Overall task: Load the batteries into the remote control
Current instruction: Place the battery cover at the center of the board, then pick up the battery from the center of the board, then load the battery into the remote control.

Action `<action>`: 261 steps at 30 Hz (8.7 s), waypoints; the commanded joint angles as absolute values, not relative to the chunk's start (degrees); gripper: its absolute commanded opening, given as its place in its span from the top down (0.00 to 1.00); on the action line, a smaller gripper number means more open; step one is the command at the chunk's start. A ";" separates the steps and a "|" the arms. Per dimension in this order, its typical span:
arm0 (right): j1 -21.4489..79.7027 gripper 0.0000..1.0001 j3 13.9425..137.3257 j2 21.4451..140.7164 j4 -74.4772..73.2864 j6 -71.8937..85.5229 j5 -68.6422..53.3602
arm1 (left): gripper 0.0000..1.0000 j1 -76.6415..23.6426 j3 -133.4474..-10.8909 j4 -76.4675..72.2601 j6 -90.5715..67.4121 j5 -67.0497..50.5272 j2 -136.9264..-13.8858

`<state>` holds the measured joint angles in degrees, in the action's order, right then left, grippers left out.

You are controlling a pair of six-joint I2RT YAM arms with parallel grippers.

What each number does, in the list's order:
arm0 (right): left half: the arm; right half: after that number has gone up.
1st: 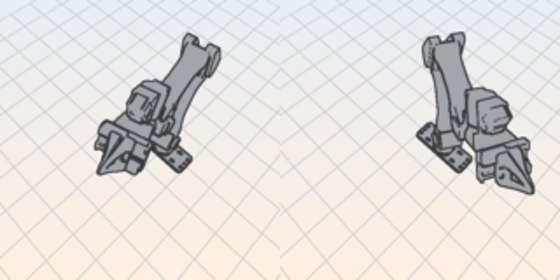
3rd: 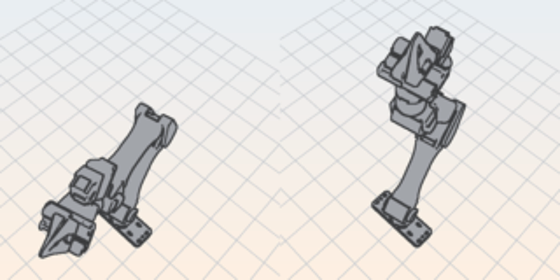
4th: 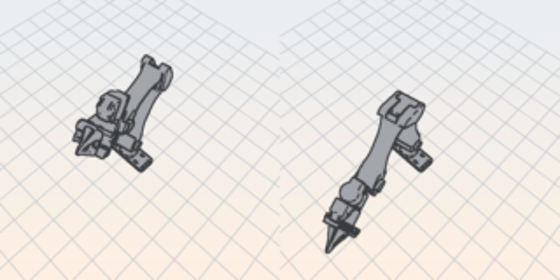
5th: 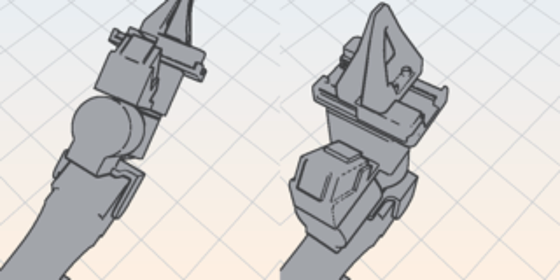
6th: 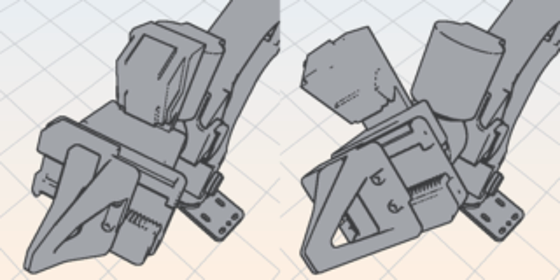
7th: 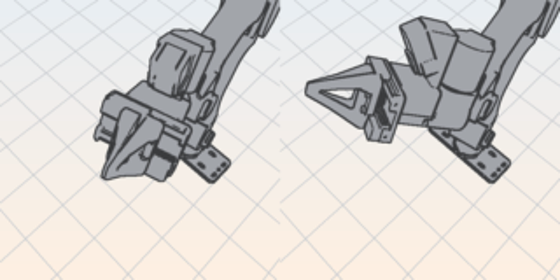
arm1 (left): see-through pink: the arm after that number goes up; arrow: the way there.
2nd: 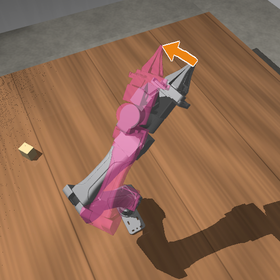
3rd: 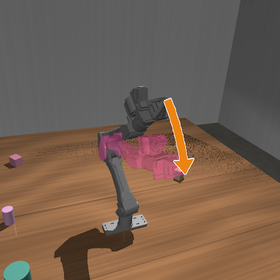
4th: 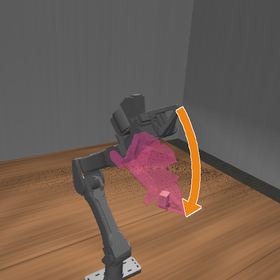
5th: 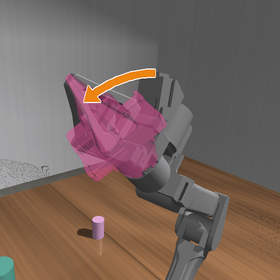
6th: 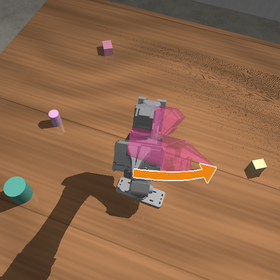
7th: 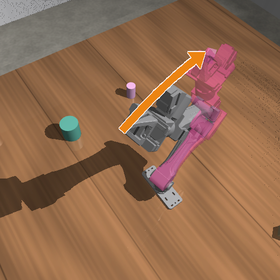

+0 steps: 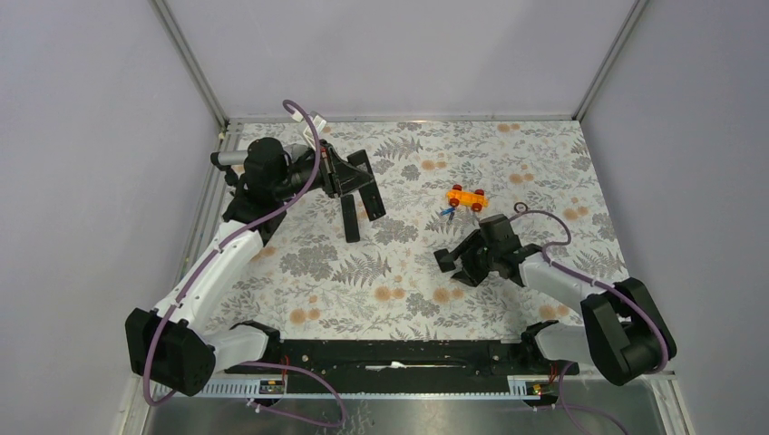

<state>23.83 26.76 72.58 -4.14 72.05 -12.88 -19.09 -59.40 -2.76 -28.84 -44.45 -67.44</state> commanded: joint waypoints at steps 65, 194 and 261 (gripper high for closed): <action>22.85 0.80 89.12 121.86 -41.98 63.71 18.02 | 1.00 -15.29 -55.42 -5.73 -29.26 -37.45 -61.68; 26.57 0.04 78.86 69.45 -29.67 48.49 -9.15 | 1.00 -26.98 -68.99 -48.67 -77.34 -44.09 -94.58; 22.42 0.38 62.20 70.36 3.43 73.66 -31.96 | 1.00 -26.98 -67.56 -54.75 -80.15 -39.56 -92.10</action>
